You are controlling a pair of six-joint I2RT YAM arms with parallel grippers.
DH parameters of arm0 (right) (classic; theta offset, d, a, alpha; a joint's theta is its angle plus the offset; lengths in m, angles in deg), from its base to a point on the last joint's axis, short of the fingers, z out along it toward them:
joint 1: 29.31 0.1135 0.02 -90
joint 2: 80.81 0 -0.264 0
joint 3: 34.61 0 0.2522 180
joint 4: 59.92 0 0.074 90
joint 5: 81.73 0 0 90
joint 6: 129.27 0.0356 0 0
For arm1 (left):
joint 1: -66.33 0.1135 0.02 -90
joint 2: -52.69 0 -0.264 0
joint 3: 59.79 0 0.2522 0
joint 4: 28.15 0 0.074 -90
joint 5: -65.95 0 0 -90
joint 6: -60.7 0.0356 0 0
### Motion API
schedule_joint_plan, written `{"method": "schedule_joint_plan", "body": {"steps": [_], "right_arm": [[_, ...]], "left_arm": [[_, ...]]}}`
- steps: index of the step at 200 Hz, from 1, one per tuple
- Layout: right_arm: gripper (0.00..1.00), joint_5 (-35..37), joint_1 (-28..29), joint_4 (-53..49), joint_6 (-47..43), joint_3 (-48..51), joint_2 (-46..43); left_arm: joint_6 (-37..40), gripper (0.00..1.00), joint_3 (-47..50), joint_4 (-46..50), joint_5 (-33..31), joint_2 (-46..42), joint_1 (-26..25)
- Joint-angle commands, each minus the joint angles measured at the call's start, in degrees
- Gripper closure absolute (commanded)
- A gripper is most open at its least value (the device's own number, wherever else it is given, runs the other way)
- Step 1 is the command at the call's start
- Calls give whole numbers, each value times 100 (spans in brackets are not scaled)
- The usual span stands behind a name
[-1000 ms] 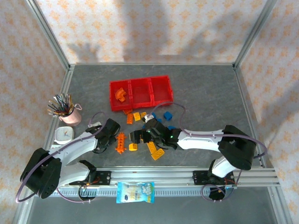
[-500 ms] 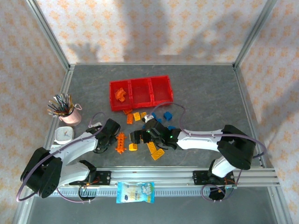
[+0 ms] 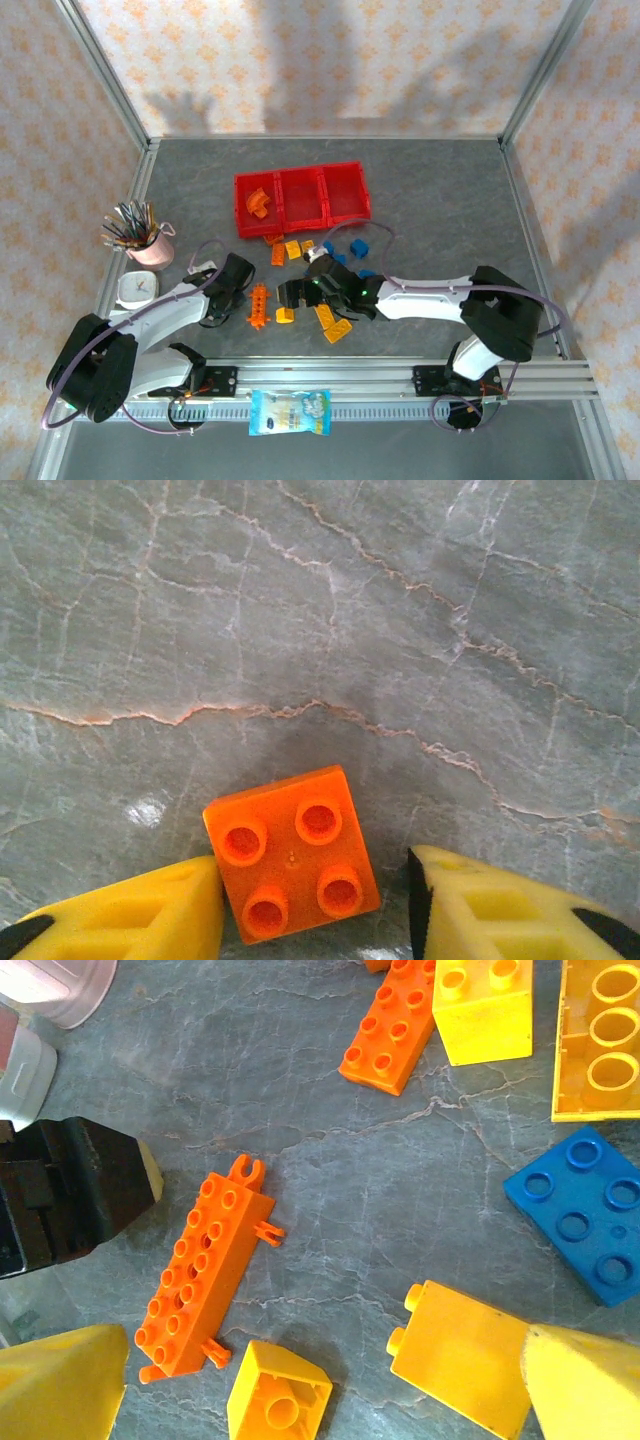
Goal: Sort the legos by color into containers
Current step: Pick up the lego from the bottom-left of the table, then place the lego in the container.
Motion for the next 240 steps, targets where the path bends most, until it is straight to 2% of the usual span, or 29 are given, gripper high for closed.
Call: {"method": "schedule_joint_plan", "body": {"steps": [1,31,58,89,124,147,171,212,240], "right_arm": [[0,118,38,-122,43,-259,129],[0,87,40,-155,61,-377,213],[0,173,32,-251,37,-462,156],[0,422,-7,-445,-32,-553,-172],[0,621,-356,-623,-74,-572,-578],[0,675,-685,-745,-117,-587,-704],[0,863,-896,-906,-274,-678,-819],[0,1058,-1150,-1056,-377,-724,-1003],[0,1125,-1198,-1133,-388,-763,-1097]], "left_arm": [[127,60,288,-570,-62,134,127],[229,68,317,-717,77,91,126],[311,70,150,-524,32,55,120],[531,71,-307,-282,-68,-313,74],[1019,71,-1168,-290,-59,-350,74],[1493,70,-1912,-468,-207,154,91],[1956,69,-2904,-576,-365,1088,189],[2542,68,-4043,-1161,-251,2450,553],[2748,67,-4727,-1172,-208,3249,789]]}}
